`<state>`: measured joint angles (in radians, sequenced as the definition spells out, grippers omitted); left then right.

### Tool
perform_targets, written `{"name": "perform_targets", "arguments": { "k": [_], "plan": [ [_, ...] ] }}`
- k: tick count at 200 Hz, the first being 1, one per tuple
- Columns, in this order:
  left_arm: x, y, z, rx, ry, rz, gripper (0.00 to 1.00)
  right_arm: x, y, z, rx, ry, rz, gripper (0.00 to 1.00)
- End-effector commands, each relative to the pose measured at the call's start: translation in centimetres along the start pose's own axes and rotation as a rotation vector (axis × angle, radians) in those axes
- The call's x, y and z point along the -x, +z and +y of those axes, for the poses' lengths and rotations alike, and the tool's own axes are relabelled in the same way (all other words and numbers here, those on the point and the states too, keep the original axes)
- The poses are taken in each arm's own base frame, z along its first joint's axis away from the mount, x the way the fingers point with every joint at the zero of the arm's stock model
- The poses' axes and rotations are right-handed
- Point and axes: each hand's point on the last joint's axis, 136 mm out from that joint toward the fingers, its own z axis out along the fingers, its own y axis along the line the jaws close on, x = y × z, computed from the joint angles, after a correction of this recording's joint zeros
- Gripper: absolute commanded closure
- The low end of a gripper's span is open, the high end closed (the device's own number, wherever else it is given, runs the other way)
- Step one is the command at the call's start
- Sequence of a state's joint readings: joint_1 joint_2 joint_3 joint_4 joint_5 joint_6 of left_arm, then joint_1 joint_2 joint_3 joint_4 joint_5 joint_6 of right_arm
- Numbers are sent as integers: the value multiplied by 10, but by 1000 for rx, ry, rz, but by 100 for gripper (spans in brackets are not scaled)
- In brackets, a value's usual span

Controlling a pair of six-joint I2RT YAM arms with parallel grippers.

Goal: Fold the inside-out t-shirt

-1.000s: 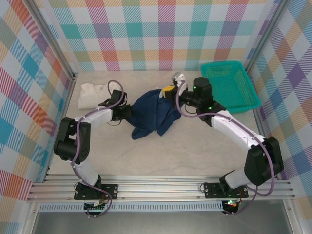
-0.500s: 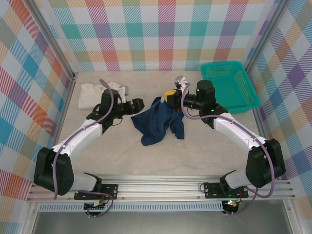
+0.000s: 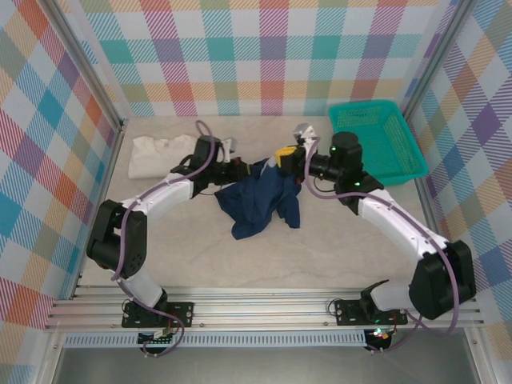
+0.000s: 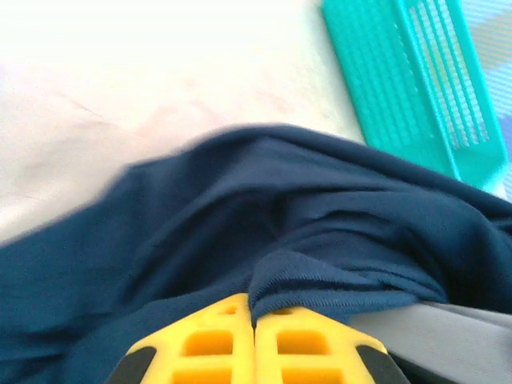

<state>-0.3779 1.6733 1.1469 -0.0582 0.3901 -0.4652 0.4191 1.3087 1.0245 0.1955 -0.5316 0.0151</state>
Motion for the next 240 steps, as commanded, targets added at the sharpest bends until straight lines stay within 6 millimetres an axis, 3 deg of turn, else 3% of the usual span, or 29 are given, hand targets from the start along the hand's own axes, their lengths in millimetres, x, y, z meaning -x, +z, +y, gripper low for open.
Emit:
{"name": "perform_targets", "arguments": {
  "k": [1,17,34,59,78,97,124,139,174,199,220,240],
  "plan": [
    [24,-24,51,89,-173,-125,100,78,-47,7,-36,-68,-237,100],
    [9,-29,62,137,-174,-116,100,85,-55,14,-16,-41,-272,100],
    [-15,-28,77,159,-210,-101,98,65,-53,12,-10,11,-252,100],
    [-45,-25,94,195,-211,-68,89,-2,-47,-7,-90,123,-127,100],
    [-56,-28,97,222,-163,-44,71,-53,-45,-14,-122,217,-11,100],
    [-54,-39,77,205,-45,-74,51,-92,-47,-12,-132,290,92,100],
    [-63,-38,13,82,227,-63,37,-130,-57,-8,-159,351,176,100],
    [-80,-25,-15,16,354,11,36,-140,-62,-6,-175,362,195,100],
    [-119,-1,-55,-104,497,196,38,-139,-70,-7,-214,352,203,100],
    [-134,13,-51,-82,515,281,47,-134,-72,-7,-222,336,200,100],
    [-133,25,-37,-19,509,293,56,-133,-72,-7,-221,330,199,100],
    [-126,34,-39,-12,500,273,70,-133,-72,-8,-224,324,204,100]
  ]
}}
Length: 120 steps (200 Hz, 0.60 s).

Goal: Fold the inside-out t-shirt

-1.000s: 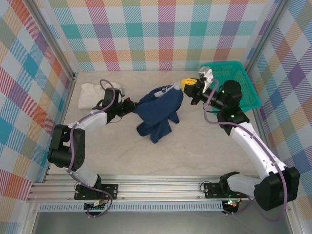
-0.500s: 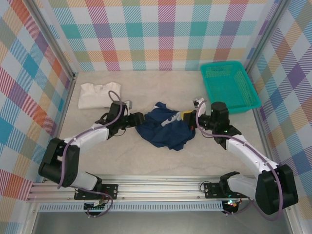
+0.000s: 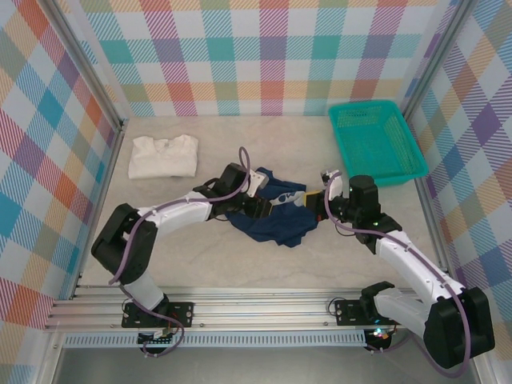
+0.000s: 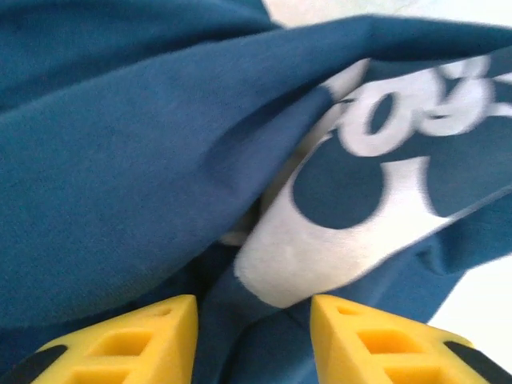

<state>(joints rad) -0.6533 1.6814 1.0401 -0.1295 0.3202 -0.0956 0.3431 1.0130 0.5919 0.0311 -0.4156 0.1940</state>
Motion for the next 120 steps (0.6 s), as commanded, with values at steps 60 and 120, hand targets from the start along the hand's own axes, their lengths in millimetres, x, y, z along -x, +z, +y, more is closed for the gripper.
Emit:
{"name": "perform_targets", "arguments": {
  "k": [60,120],
  "plan": [
    [51,-27,-13,-67,-61,-130,100,23,-16,-5,-93,-56,-53,100],
    [131,-196,-99,-367,-63,-633,100,83,-23,-28,-368,-120,-53,100]
  ]
}}
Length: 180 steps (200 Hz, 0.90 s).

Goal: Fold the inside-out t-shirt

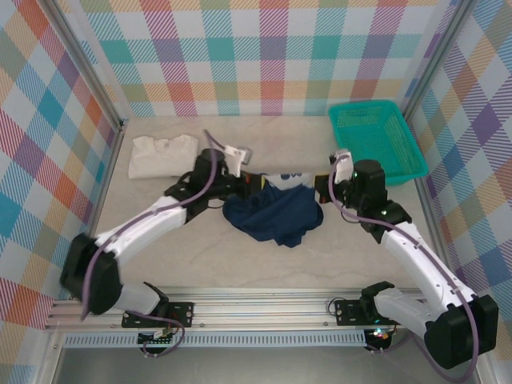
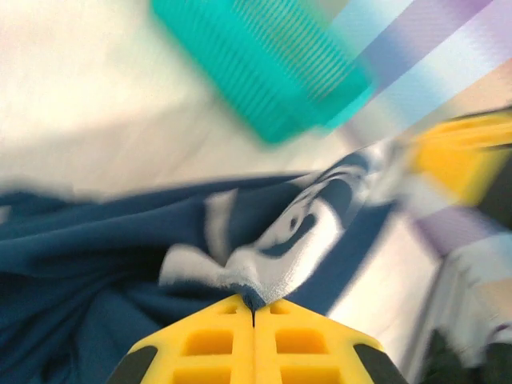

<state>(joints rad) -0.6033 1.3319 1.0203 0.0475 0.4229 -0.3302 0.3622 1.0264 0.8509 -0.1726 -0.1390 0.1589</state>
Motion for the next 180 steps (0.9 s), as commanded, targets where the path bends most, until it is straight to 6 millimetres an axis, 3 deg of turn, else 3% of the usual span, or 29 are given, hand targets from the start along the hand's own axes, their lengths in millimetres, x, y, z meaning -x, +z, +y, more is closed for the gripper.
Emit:
{"name": "perform_targets", "arguments": {
  "k": [1,38,62,77,93,115,139,161,180],
  "plan": [
    [53,-37,-53,-159,-4,-194,100,8,7,-15,-119,-73,33,100],
    [70,-53,-60,-113,-13,-226,100,22,18,-23,-174,-80,80,100],
    [68,-51,-51,-41,-15,-189,100,6,25,-30,-202,-61,156,100],
    [66,-48,-44,12,-35,-159,100,-6,24,-25,-177,-58,202,88],
    [63,-44,-40,43,-56,-132,100,-11,20,6,-48,-149,170,65],
    [60,-40,-34,68,-86,-110,100,-9,-5,74,217,-317,-32,42],
    [61,-39,-35,67,-122,-109,100,-15,-18,131,400,-401,-110,38],
    [61,-36,-38,44,-147,-102,100,-21,-1,170,438,-438,-121,37],
    [60,-34,-37,47,-162,-98,100,-17,19,190,418,-445,-150,37]
  ]
}}
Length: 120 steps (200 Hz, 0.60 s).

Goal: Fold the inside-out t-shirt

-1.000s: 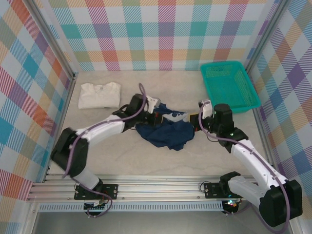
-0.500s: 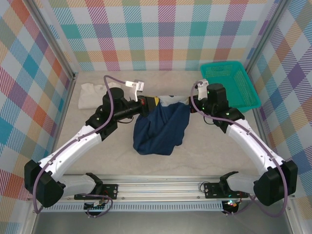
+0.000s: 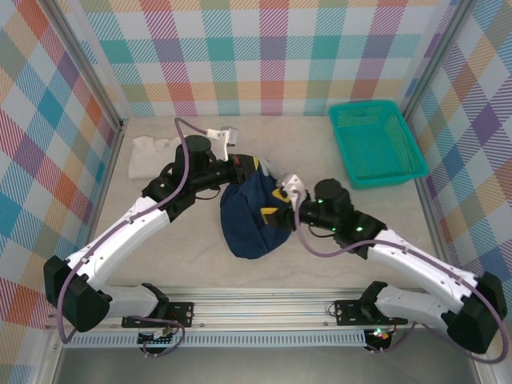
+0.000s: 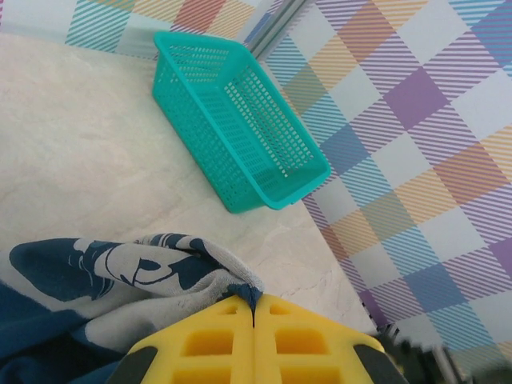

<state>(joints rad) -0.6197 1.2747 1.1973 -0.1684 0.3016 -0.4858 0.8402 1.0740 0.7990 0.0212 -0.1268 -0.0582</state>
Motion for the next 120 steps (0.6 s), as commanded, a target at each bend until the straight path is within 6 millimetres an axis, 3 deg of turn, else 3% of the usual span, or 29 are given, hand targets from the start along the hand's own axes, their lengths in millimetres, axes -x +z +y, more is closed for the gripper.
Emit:
{"name": "perform_targets", "arguments": {
  "k": [1,19,43,83,120],
  "plan": [
    [13,-4,-17,-37,-20,-29,100,37,24,4,-48,-65,-120,37],
    [14,-4,-15,-28,-37,-32,100,39,45,-5,-162,-77,-110,36],
    [12,-5,-13,-20,-47,-33,100,45,59,-20,-294,-74,-134,35],
    [13,-7,-3,36,-57,-49,100,56,54,-47,-501,-42,-194,58],
    [17,-8,-2,37,-74,-69,100,53,60,-49,-516,-49,-191,56]
  ]
}}
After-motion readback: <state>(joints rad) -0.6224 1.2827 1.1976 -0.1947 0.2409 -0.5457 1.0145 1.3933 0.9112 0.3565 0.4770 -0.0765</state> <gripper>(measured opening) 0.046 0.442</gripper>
